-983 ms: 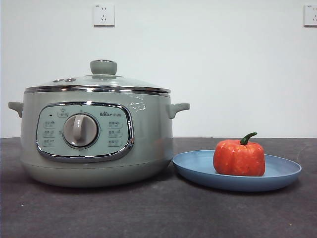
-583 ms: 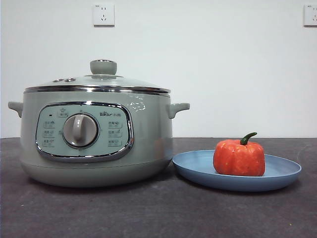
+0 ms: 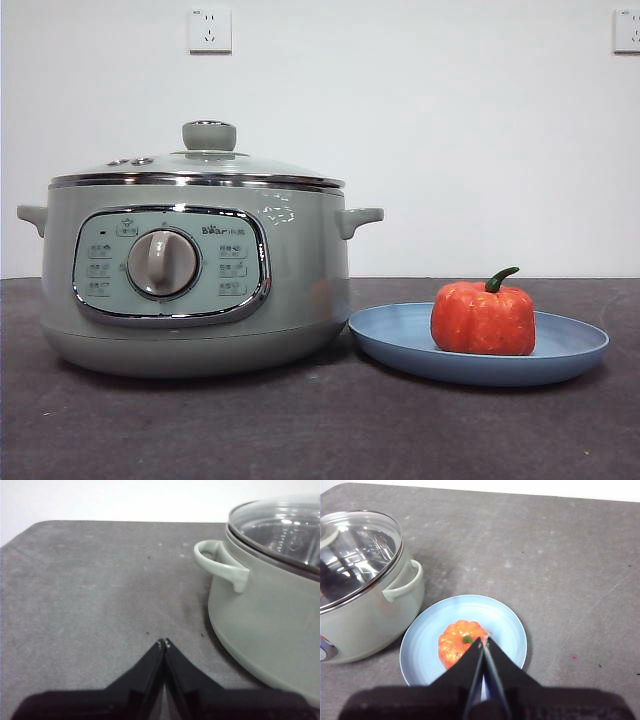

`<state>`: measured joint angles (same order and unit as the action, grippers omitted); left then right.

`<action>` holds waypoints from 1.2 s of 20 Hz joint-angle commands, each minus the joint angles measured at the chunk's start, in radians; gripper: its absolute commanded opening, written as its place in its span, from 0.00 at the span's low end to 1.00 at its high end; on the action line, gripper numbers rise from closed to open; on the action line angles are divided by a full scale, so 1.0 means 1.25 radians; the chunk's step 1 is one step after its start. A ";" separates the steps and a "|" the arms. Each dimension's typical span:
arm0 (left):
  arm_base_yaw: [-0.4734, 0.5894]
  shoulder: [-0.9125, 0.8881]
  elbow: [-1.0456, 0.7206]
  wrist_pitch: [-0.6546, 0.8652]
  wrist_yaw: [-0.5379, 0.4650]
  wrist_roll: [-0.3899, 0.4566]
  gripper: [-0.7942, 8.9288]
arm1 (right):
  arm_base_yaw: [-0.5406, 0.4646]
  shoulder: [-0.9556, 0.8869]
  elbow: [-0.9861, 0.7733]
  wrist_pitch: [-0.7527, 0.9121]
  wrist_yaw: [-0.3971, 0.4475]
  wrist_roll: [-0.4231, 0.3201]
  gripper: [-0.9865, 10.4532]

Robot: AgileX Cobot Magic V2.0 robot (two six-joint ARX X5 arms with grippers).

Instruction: Take the pumpkin out from the steamer,put the pumpkin in the blue plate,close the lid

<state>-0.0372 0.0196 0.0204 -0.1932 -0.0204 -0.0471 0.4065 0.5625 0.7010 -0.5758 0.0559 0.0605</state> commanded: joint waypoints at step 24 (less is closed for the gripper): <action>0.009 -0.008 -0.010 -0.002 0.018 -0.008 0.08 | -0.094 -0.164 -0.062 0.014 -0.027 -0.063 0.07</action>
<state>-0.0288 0.0128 0.0204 -0.1925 -0.0048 -0.0532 0.2974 0.3626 0.6430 -0.5579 0.0307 0.0029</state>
